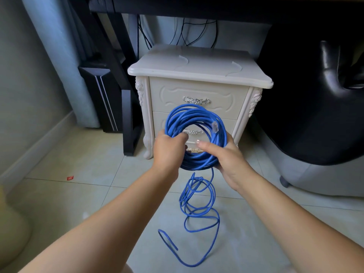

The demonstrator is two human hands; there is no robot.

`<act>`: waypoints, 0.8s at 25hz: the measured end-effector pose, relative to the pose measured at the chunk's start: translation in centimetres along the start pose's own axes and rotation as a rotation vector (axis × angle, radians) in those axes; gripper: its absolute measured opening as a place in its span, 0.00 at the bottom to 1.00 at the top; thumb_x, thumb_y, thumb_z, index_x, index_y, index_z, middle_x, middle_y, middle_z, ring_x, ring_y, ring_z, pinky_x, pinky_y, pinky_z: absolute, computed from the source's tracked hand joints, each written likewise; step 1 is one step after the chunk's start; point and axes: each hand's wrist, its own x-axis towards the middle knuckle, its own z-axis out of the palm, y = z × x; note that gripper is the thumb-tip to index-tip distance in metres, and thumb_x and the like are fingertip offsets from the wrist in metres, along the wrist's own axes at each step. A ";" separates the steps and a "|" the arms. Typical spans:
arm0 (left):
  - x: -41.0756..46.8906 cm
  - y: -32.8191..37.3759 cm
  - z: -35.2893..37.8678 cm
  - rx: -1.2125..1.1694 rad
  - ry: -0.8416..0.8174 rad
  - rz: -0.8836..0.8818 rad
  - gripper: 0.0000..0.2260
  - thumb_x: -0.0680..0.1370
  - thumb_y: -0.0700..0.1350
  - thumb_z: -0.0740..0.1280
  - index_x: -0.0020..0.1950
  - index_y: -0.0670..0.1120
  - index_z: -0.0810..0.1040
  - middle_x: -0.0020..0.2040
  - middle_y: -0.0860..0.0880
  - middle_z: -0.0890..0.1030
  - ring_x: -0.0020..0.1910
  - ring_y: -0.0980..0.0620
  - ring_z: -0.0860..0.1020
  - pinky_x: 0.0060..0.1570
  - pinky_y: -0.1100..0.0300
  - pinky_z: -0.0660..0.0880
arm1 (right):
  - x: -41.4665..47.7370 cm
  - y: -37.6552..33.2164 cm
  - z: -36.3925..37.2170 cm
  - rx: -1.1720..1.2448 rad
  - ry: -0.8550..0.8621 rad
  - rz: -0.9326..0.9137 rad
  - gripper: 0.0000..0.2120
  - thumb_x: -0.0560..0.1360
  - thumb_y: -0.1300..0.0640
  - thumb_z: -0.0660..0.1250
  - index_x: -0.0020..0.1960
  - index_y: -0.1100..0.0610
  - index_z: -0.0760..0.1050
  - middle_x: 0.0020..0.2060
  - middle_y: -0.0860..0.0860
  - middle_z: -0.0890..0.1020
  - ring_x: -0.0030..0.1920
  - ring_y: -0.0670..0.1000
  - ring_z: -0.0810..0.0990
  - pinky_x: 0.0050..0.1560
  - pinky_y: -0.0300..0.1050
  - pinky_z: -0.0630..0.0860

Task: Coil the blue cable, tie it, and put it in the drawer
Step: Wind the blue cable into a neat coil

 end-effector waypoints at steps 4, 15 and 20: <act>-0.3 -0.5 0.1 0.097 -0.209 -0.038 0.11 0.74 0.39 0.69 0.55 0.41 0.75 0.40 0.45 0.78 0.36 0.51 0.78 0.35 0.62 0.77 | 0.9 -0.2 -1.2 -0.046 0.222 0.051 0.15 0.60 0.63 0.70 0.45 0.53 0.74 0.35 0.53 0.75 0.40 0.58 0.77 0.45 0.53 0.75; 0.8 1.0 -1.7 0.601 -0.509 0.396 0.43 0.69 0.42 0.77 0.77 0.62 0.58 0.72 0.53 0.66 0.57 0.65 0.69 0.49 0.79 0.66 | 0.2 -1.4 -2.0 -0.662 0.216 -0.194 0.21 0.63 0.65 0.69 0.51 0.45 0.75 0.41 0.44 0.82 0.43 0.52 0.81 0.45 0.50 0.79; 0.8 0.4 -1.7 0.626 -0.526 0.388 0.34 0.70 0.37 0.74 0.73 0.56 0.67 0.52 0.55 0.79 0.37 0.65 0.77 0.37 0.75 0.72 | -0.9 -2.7 -1.4 -0.621 0.069 -0.276 0.24 0.63 0.70 0.70 0.46 0.41 0.74 0.40 0.44 0.81 0.38 0.45 0.79 0.40 0.39 0.73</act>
